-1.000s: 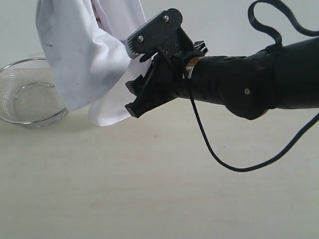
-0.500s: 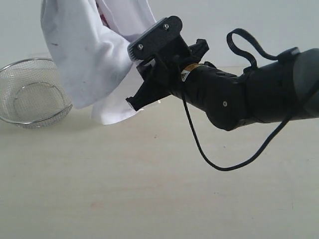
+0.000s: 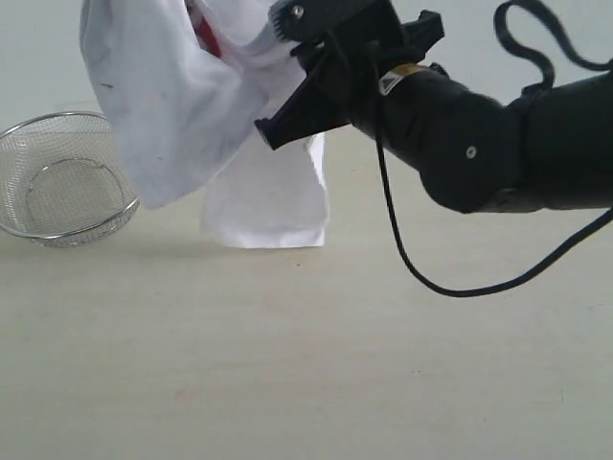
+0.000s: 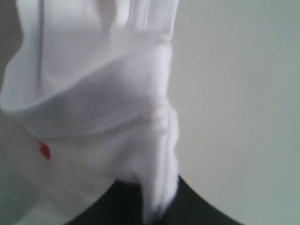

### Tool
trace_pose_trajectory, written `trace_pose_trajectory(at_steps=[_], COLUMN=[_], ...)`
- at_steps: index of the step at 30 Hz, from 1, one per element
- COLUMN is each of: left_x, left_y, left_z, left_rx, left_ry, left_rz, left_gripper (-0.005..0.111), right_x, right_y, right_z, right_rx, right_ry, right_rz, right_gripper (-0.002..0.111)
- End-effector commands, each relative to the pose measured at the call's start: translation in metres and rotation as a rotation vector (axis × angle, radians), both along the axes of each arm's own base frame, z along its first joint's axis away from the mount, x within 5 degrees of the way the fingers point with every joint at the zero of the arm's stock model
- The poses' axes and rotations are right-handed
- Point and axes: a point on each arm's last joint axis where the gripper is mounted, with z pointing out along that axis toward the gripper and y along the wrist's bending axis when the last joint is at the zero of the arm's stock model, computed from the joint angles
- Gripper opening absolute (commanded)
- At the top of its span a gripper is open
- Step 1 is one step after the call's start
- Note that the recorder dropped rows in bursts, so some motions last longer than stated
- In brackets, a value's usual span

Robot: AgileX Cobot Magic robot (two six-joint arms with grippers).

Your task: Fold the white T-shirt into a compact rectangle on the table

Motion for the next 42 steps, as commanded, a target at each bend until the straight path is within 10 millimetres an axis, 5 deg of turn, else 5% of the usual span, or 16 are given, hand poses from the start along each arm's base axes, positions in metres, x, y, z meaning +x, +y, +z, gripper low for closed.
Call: trace_pose_trajectory(at_steps=[1, 8, 11, 16, 23, 26, 34, 42], left_x=[-0.006, -0.006, -0.006, -0.006, -0.006, -0.003, 0.034, 0.053], left_y=[0.000, 0.000, 0.000, 0.000, 0.000, -0.005, -0.032, -0.074], left_z=[0.009, 0.009, 0.009, 0.009, 0.009, 0.003, -0.078, -0.172], left_rx=[0.004, 0.007, 0.010, 0.010, -0.024, -0.016, 0.050, 0.061], left_ry=[-0.057, -0.058, -0.062, -0.062, -0.022, -0.003, 0.220, 0.432], left_rz=[0.005, 0.005, 0.003, 0.003, 0.023, 0.011, -0.084, -0.259], left_gripper=[0.008, 0.059, 0.067, 0.057, 0.010, 0.005, 0.004, 0.004], right_x=[-0.005, -0.007, -0.010, -0.013, -0.017, -0.013, 0.007, 0.029], right_y=[-0.015, -0.046, -0.057, -0.070, -0.070, -0.074, -0.090, -0.083], right_z=[0.025, 0.050, 0.060, 0.070, 0.072, 0.066, 0.041, 0.004], right_rx=[0.014, 0.062, 0.063, 0.070, 0.034, 0.033, 0.159, 0.295], right_ry=[-0.055, -0.091, -0.108, -0.120, -0.097, -0.058, 0.071, 0.148], right_rz=[-0.043, -0.117, -0.132, -0.154, -0.121, -0.126, -0.194, -0.211], right_gripper=[0.000, 0.000, 0.000, 0.000, 0.000, 0.000, 0.000, 0.000])
